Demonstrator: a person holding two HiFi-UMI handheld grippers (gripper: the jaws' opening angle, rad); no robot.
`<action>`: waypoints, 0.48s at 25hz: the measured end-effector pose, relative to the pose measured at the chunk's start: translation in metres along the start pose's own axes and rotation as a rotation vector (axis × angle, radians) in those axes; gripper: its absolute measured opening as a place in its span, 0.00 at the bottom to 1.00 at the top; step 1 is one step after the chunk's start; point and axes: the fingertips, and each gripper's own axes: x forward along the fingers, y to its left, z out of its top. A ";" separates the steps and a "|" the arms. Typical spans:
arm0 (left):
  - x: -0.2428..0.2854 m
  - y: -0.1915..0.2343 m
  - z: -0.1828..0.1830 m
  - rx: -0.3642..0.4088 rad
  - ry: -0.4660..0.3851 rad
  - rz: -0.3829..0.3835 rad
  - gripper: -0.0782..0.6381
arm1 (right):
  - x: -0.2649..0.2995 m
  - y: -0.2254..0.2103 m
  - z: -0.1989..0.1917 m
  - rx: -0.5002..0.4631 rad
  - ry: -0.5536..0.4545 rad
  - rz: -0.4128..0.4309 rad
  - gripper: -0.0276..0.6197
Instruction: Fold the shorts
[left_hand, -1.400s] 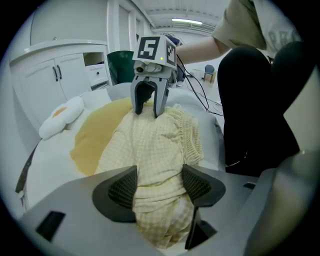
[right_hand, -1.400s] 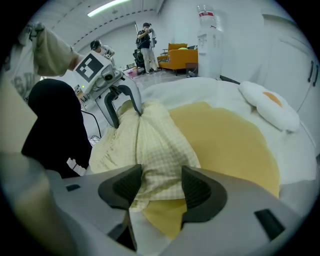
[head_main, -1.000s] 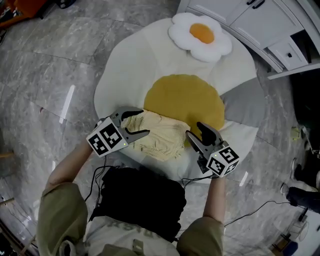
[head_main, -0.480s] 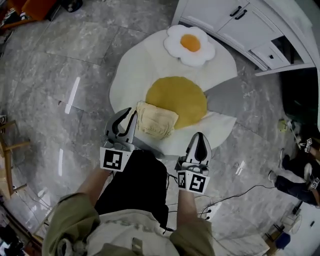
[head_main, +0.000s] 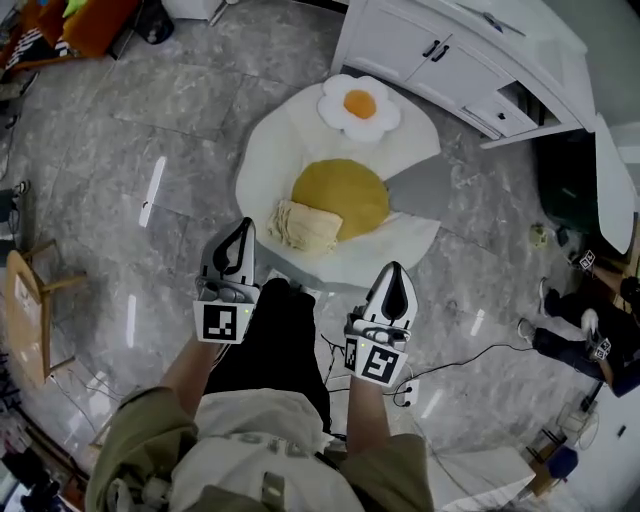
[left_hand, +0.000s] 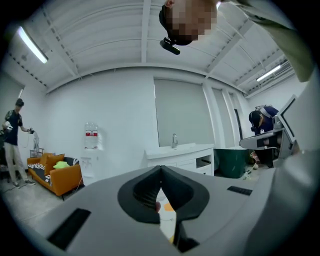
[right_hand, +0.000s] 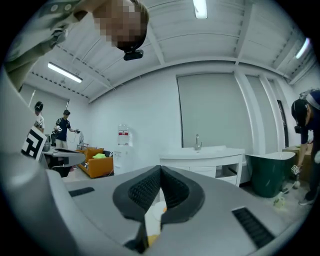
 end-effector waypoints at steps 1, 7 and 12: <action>-0.003 0.001 0.018 0.003 -0.012 -0.006 0.13 | -0.003 -0.001 0.018 0.001 -0.010 -0.006 0.07; -0.023 0.003 0.093 0.026 -0.072 -0.053 0.13 | -0.030 -0.002 0.090 -0.007 -0.073 -0.046 0.07; -0.029 0.005 0.121 0.033 -0.080 -0.057 0.13 | -0.033 0.009 0.126 -0.032 -0.096 0.006 0.07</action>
